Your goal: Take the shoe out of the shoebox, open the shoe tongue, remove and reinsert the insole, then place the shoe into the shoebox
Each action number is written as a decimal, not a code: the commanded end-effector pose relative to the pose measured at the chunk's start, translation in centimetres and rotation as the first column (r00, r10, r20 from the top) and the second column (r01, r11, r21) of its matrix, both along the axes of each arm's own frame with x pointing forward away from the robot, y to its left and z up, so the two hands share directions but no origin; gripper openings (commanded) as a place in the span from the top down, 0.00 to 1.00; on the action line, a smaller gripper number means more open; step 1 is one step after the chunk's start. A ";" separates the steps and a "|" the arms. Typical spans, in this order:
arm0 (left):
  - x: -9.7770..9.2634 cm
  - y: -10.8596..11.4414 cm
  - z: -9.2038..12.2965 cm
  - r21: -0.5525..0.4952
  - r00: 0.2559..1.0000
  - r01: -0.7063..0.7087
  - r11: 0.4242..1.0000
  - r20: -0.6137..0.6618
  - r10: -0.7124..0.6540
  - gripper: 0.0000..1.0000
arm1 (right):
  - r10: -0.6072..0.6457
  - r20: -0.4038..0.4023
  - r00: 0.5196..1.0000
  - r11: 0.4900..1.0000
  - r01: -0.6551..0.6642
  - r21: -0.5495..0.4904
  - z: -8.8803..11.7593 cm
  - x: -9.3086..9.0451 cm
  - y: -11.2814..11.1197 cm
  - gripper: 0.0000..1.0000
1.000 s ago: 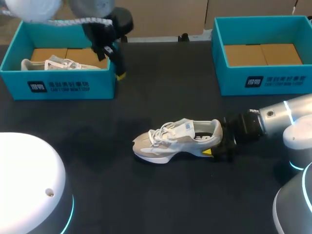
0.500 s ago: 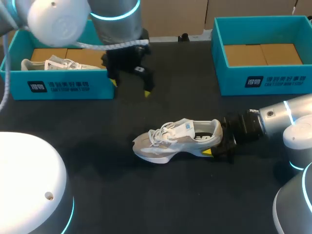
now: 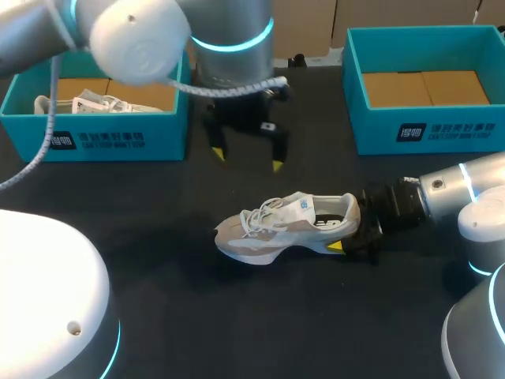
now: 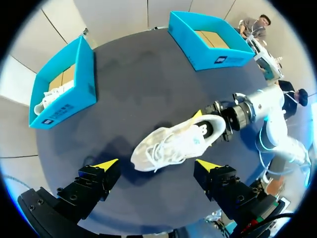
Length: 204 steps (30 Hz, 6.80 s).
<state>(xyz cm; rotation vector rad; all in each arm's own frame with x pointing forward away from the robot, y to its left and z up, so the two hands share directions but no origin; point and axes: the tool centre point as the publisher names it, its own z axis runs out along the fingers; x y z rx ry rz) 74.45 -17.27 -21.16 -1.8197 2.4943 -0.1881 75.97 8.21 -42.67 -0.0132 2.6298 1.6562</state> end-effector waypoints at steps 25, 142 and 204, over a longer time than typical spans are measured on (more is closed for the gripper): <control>-0.3 -5.8 -3.6 0.060 1.000 -0.021 0.998 -0.003 0.022 0.00 | -0.002 0.001 1.000 1.000 0.002 -0.003 -0.2 0.0 0.2 1.00; -2.5 -3.7 -10.6 0.118 0.936 -0.308 0.944 -0.141 0.323 1.00 | -0.002 0.001 1.000 1.000 0.002 -0.003 -0.2 0.0 0.2 1.00; -3.2 8.3 -15.3 0.169 0.788 -0.535 0.828 -0.254 0.560 0.57 | -0.002 0.001 1.000 1.000 0.002 -0.003 -0.2 0.0 0.2 1.00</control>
